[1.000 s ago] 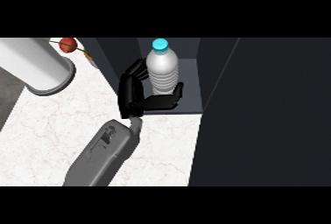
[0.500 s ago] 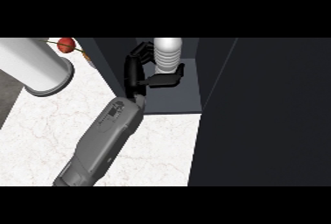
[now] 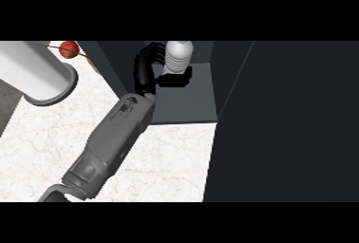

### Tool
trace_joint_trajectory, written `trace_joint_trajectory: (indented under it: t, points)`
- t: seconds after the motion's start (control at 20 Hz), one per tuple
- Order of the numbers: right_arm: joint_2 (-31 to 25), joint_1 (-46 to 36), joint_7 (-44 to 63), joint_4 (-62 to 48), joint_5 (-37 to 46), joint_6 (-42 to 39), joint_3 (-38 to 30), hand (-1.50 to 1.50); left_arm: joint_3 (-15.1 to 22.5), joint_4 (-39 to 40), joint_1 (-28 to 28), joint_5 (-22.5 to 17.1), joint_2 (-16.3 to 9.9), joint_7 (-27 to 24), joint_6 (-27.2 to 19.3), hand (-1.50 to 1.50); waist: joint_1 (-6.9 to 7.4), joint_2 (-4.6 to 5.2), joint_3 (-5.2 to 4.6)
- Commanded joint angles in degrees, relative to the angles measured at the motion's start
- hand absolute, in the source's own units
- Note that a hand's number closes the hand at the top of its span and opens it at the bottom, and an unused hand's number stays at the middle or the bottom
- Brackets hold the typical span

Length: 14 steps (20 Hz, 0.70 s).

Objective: Pick up the bottled water, place it into the cabinet and close the cabinet

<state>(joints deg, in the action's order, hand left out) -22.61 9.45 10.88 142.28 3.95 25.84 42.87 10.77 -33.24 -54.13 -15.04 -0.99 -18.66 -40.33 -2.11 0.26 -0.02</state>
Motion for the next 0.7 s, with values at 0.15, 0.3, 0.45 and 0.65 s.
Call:
trace_joint_trajectory:
  t: [0.15, 0.3, 0.45, 0.65]
  points:
    - [-2.2, 3.3, 0.3, 6.5, 1.4, -0.8, 0.4, -1.50, 0.3, 9.5, -4.3, 0.1, 1.0, 0.3, -3.3, 1.50, -0.39, 0.02, 0.02]
    - [-2.5, 3.1, -1.3, 3.9, 0.6, -1.7, 0.6, -1.50, -3.2, 13.6, -4.1, -0.9, 1.0, -5.2, -3.1, 1.50, -0.78, 0.38, 0.00]
    - [-3.9, 3.0, -0.4, 7.0, -2.4, -2.7, -2.5, -1.50, -4.9, 16.8, -6.5, 0.1, 1.0, -5.8, -2.8, 1.50, -0.67, 0.44, 0.02]
    - [-2.3, 2.5, -1.1, 4.8, -1.6, -1.5, -2.2, -1.50, -6.7, 18.9, -4.9, -0.9, 0.7, -9.5, -1.8, 1.50, -0.39, 0.45, -0.01]
